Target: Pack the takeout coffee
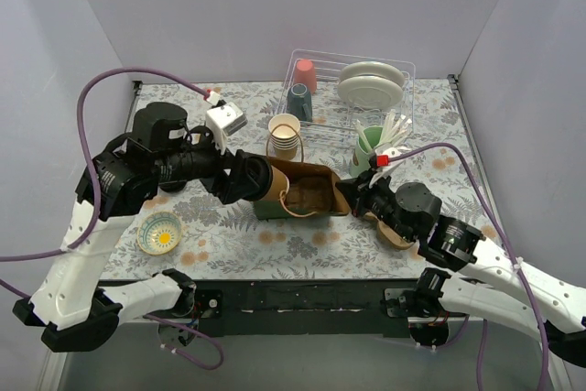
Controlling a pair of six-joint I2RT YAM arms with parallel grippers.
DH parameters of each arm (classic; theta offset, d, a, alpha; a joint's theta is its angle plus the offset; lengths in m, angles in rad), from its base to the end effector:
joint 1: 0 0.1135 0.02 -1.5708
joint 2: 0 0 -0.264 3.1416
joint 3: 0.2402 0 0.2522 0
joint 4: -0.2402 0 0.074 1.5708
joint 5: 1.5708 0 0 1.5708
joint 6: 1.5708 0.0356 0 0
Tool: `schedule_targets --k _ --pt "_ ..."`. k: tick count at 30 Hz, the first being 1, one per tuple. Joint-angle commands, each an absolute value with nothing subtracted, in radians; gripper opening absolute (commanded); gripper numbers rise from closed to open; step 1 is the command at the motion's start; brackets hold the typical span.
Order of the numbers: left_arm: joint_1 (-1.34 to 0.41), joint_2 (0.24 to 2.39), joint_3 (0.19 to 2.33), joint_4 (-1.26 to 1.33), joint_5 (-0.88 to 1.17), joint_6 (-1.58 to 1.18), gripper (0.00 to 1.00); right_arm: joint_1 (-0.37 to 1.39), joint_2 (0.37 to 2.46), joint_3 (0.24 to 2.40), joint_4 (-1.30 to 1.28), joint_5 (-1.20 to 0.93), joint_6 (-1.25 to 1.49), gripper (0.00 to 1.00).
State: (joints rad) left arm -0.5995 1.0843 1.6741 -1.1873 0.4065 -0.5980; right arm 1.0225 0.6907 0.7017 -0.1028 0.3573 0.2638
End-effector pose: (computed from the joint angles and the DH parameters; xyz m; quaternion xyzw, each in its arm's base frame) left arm 0.1200 -0.0991 0.4729 0.0951 0.8656 -0.4055 0.2778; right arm 0.0980 0.1366 0.3345 -0.1580 0.7197 0.2927 0.6094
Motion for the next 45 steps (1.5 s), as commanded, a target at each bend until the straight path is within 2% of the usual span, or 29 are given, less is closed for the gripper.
schedule_targets --k 1,6,8,9,12,17,26,32,40,43,44,45 --pt "-0.603 1.077 1.632 -1.169 0.402 -0.557 0.00 1.028 0.693 0.735 -0.100 0.406 0.275 0.01" --pt "-0.607 1.077 1.606 -1.128 0.376 -0.535 0.00 1.028 0.704 0.764 -0.119 0.417 0.249 0.01" --pt "-0.611 1.088 1.606 -1.124 0.370 -0.520 0.00 1.028 0.718 0.788 -0.141 0.393 0.239 0.08" --pt "-0.611 1.092 1.594 -1.121 0.370 -0.515 0.00 1.028 0.736 0.816 -0.175 0.388 0.233 0.18" --pt "-0.618 1.092 1.565 -1.108 0.371 -0.506 0.00 1.028 0.779 0.888 -0.247 0.399 0.212 0.32" --pt "-0.630 1.069 1.516 -1.078 0.370 -0.502 0.00 1.028 0.848 1.001 -0.352 0.443 0.176 0.42" --pt "-0.663 1.034 1.448 -1.071 0.350 -0.503 0.00 1.029 1.017 1.251 -0.566 0.512 0.104 0.53" --pt "-0.680 1.020 1.428 -1.062 0.324 -0.512 0.00 1.028 1.126 1.361 -0.709 0.535 0.097 0.50" --pt "-0.693 1.014 1.416 -1.052 0.305 -0.517 0.00 1.012 1.158 1.355 -0.707 0.512 0.117 0.46" --pt "-0.698 1.011 1.408 -1.045 0.295 -0.517 0.00 1.011 1.158 1.322 -0.654 0.520 0.103 0.29" --pt "-0.699 1.009 1.408 -1.045 0.290 -0.517 0.00 1.011 1.157 1.313 -0.612 0.528 0.091 0.18" --pt "-0.699 1.009 1.407 -1.040 0.270 -0.506 0.00 1.011 1.154 1.304 -0.585 0.528 0.083 0.13"
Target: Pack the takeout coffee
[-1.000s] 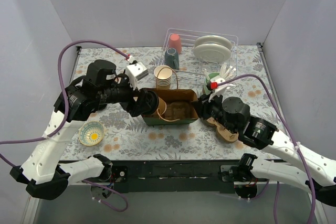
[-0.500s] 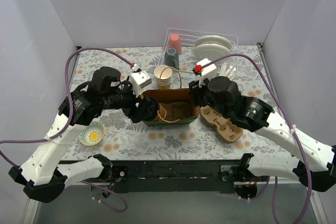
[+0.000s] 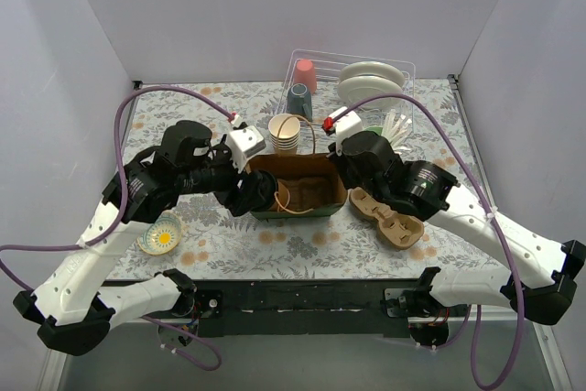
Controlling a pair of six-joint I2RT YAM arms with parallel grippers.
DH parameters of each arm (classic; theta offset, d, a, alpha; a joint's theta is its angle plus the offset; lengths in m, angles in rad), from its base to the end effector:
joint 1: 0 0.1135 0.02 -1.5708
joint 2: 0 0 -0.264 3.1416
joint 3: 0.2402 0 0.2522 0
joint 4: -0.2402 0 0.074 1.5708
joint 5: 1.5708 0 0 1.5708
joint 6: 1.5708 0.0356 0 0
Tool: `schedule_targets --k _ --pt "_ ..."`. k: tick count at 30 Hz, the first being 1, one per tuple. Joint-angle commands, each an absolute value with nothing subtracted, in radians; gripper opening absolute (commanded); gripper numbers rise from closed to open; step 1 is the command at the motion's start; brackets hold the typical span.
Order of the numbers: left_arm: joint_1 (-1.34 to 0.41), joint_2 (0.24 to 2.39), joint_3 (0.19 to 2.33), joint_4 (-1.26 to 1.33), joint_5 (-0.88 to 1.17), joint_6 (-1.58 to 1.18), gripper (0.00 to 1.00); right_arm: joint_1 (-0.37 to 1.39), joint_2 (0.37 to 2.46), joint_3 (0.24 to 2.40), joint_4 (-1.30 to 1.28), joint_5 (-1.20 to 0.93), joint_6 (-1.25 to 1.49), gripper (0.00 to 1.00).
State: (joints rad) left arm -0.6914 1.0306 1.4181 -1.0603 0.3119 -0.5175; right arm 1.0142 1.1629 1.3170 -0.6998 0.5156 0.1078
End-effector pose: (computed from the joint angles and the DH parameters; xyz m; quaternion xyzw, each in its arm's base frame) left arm 0.1261 -0.1185 0.4208 0.1445 0.8807 -0.3588 0.2733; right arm 0.1406 0.1927 0.3982 -0.2566 0.8124 0.0642 0.5197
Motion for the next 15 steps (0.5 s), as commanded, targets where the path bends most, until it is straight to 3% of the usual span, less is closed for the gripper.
schedule_targets --k 1,2,5,10,15 --pt "-0.701 1.012 1.405 -1.037 0.249 -0.506 0.00 1.011 1.152 1.289 -0.559 0.526 0.075 0.07" --pt "-0.701 1.017 1.408 -1.035 0.211 -0.508 0.00 1.011 1.151 1.282 -0.519 0.526 0.071 0.01" --pt "-0.701 1.029 1.456 -1.005 0.088 -0.509 0.00 1.014 1.128 1.246 -0.422 0.537 0.066 0.01" --pt "-0.701 1.067 1.535 -0.980 0.081 -0.496 0.00 1.012 1.102 1.247 -0.298 0.531 0.057 0.01" --pt "-0.701 1.054 1.523 -0.983 0.127 -0.482 0.00 1.012 1.032 1.111 -0.204 0.560 0.074 0.01"
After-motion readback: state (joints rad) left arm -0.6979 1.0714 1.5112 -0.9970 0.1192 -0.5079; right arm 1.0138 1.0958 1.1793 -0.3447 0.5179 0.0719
